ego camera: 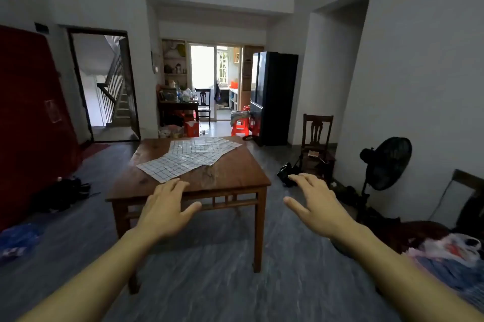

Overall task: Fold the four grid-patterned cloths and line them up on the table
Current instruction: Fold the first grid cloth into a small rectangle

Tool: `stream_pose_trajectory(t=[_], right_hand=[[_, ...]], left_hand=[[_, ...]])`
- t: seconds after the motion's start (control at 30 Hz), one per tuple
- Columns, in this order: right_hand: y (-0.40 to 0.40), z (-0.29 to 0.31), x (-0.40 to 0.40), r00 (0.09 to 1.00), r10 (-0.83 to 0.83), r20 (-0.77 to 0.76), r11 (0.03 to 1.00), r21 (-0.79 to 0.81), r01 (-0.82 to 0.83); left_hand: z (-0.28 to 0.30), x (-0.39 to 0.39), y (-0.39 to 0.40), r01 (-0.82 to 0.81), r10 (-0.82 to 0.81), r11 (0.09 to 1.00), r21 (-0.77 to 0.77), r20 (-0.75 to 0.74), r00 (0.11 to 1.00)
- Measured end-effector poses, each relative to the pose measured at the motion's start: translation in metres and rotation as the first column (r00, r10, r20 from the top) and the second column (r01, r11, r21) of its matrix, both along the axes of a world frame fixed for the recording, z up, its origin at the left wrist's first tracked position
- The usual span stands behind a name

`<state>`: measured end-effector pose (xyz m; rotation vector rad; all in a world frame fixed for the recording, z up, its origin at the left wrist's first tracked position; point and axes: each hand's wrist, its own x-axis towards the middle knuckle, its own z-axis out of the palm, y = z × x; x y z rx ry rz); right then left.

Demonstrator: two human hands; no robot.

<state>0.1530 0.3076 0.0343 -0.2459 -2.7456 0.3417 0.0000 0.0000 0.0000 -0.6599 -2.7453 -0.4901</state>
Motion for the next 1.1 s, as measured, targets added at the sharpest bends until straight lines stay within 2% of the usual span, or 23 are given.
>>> stream_pose_trajectory(t=[0.07, 0.27, 0.37, 0.6, 0.83, 1.1], right_hand=[[0.025, -0.002, -0.021, 1.000, 0.008, -0.008, 0.999, -0.053, -0.008], [0.076, -0.009, -0.101, 0.996, 0.086, 0.008, 0.994, -0.066, -0.086], [0.082, -0.018, -0.141, 0.992, 0.126, 0.020, 0.988, -0.095, -0.123], [0.064, -0.032, -0.251, 0.973, 0.220, 0.068, 0.973, -0.086, -0.214], [0.022, -0.037, -0.369, 0.968, 0.232, 0.096, 0.971, -0.076, -0.225], [-0.050, -0.051, -0.523, 0.941, 0.288, 0.179, 0.958, -0.070, -0.279]], left_hand=[[0.000, -0.020, 0.027, -0.009, 0.008, 0.999, 0.039, 0.030, 1.000], [0.001, -0.073, 0.077, -0.035, 0.038, 0.999, -0.037, 0.080, 0.996], [0.002, -0.103, 0.079, -0.064, 0.068, 0.996, -0.064, 0.064, 0.996], [-0.013, -0.181, 0.048, -0.170, 0.176, 0.984, -0.054, 0.131, 0.976], [-0.016, -0.307, 0.006, -0.198, 0.172, 0.970, 0.143, 0.176, 0.969], [-0.027, -0.441, -0.043, -0.233, 0.174, 0.929, 0.287, 0.218, 0.960]])
